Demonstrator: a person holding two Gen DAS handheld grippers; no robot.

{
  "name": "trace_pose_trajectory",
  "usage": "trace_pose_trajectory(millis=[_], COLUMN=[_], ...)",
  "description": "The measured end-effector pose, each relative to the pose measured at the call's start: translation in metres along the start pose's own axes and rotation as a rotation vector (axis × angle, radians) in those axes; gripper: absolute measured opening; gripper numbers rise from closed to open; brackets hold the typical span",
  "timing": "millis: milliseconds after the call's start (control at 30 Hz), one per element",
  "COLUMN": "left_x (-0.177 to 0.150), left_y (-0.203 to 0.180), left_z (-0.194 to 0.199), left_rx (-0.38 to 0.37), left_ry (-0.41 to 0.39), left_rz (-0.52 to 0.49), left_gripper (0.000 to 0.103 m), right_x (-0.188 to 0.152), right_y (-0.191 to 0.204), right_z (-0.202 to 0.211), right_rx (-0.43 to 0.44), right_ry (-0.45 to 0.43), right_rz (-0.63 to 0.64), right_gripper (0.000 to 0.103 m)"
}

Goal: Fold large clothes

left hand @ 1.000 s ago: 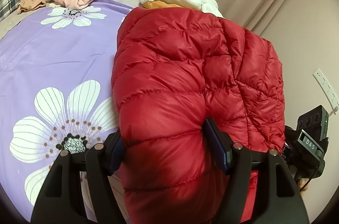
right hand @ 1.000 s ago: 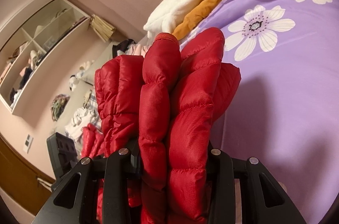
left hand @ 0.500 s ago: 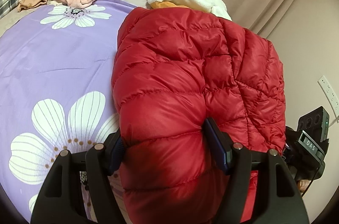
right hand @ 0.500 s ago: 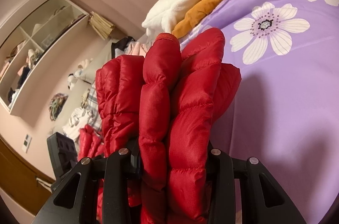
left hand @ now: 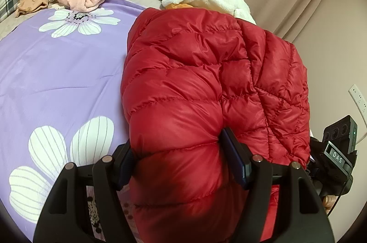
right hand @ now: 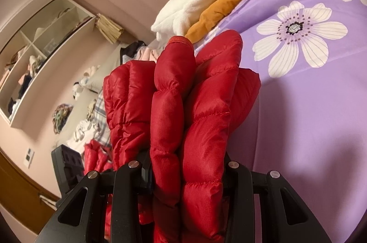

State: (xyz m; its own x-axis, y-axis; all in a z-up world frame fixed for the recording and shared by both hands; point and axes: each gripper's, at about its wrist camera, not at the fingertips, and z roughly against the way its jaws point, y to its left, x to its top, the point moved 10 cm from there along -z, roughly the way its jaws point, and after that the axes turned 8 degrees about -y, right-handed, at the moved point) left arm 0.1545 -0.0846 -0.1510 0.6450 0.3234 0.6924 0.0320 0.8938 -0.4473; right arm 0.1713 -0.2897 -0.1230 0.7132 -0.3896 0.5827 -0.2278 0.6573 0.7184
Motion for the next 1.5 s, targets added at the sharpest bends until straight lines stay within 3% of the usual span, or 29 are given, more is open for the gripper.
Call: trace_pose_trajectory(millis=[833,1233,1500], left_x=[-0.002,-0.007,-0.011], left_y=[0.001,0.004,0.003], left_z=[-0.013,-0.013,-0.007], left_rx=[0.048,0.082,0.106], left_ry=[0.029,0.034,0.032], left_rz=[-0.071,-0.108,-0.127], left_gripper=[0.077,0.079,0.079], right_x=[-0.014,-0.015,-0.008], right_y=[-0.046,-0.056,-0.058], right_z=[-0.006,-0.005,0.014], right_rx=[-0.102,-0.123,-0.159], right_ry=[0.02,0.02,-0.029], right_rz=[-0.127,-0.182,-0.186], right_gripper=[0.039,0.047,0.05])
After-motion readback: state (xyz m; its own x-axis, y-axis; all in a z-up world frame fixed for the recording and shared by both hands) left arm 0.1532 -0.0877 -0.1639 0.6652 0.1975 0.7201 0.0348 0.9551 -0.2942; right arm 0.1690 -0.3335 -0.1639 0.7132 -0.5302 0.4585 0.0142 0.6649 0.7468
